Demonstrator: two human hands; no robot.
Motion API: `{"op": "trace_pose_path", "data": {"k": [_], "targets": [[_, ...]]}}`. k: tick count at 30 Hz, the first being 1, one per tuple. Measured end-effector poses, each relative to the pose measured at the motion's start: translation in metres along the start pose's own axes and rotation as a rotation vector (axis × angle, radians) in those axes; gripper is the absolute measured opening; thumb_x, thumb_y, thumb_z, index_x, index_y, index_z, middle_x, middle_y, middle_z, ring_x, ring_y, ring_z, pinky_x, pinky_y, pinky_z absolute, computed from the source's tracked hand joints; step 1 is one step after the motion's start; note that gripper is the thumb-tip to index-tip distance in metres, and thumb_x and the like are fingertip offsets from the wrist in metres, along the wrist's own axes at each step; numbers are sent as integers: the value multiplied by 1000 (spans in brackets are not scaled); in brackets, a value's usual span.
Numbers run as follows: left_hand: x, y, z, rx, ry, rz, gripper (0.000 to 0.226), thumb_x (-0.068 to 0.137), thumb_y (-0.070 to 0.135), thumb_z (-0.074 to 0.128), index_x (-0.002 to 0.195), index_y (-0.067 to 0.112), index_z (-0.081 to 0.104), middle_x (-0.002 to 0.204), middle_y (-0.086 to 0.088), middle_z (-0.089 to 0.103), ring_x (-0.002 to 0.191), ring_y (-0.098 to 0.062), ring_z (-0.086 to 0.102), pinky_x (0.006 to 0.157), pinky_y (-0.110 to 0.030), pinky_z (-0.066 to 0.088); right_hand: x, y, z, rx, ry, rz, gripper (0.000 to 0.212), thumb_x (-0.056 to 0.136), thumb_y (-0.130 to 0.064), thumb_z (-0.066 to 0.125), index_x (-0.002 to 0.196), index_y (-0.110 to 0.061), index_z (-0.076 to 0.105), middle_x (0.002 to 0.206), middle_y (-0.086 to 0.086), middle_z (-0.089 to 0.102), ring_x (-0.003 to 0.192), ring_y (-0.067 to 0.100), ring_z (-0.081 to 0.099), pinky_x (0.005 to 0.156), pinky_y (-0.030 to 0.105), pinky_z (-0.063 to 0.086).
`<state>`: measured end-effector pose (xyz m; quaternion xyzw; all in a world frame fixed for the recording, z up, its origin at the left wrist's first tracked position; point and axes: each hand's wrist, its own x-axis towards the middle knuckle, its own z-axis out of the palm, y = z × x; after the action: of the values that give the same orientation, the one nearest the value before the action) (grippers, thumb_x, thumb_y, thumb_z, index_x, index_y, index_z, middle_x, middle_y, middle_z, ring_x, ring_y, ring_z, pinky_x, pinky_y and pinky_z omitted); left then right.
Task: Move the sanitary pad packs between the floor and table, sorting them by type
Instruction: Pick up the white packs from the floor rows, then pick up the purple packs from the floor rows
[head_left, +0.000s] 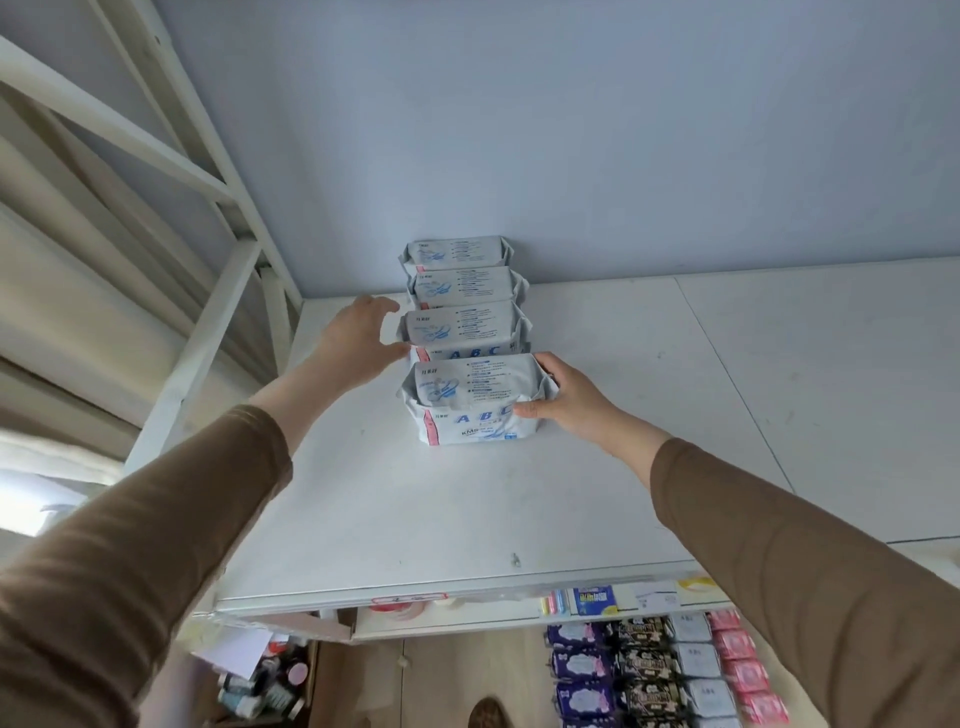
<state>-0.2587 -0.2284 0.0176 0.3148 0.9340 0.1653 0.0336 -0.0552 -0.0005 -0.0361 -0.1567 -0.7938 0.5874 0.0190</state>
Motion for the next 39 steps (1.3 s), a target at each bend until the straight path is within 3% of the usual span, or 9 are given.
{"op": "trace_pose_path", "data": {"k": [11,14,16,20,25,32,39], "targets": [[-57,5,-1,113,39,43,55,89,40,66,138,23,49,139,1,51,126,-22,48,99,-41,47,17,4,8,-102,94,4,68,79,-14,83,138,-14,49,130,-2,61,120,19,58,99,33,46],[-73,13,3,104,67,54,53,89,40,65,137,22,50,139,0,50,125,-21,48,95,-41,48,8,11,9,-127,153,48,77,75,-16,85,141,-13,44,134,1,58,120,21,57,100,42,50],[-86,20,5,107,109,73,51,90,38,65,136,21,51,139,0,50,124,-21,48,94,-40,49,-4,15,9,-197,211,78,86,75,-22,85,145,-13,38,139,2,51,121,21,53,100,39,47],[-119,45,16,68,174,132,46,89,32,66,131,19,55,133,-3,54,119,-25,51,94,-40,48,-45,23,5,-350,307,46,64,82,-27,77,135,-14,45,133,4,53,118,24,53,92,33,44],[-183,85,54,38,144,116,44,88,33,66,129,22,55,129,4,56,117,-22,50,88,-39,48,-123,32,-4,-561,202,-81,44,90,-28,65,131,-20,50,131,-1,53,121,21,46,92,36,44],[-290,149,125,-13,49,75,42,89,33,64,129,23,55,129,5,55,116,-21,50,85,-37,50,-238,76,-22,-663,107,-223,36,93,-25,60,128,-21,54,131,-4,53,123,16,43,93,28,39],[-380,176,199,-61,-127,39,42,86,32,67,126,23,58,129,3,56,117,-22,52,89,-38,47,-331,155,-20,-595,73,-108,30,95,-26,60,124,-21,57,128,-4,56,125,18,44,100,30,35]]}}
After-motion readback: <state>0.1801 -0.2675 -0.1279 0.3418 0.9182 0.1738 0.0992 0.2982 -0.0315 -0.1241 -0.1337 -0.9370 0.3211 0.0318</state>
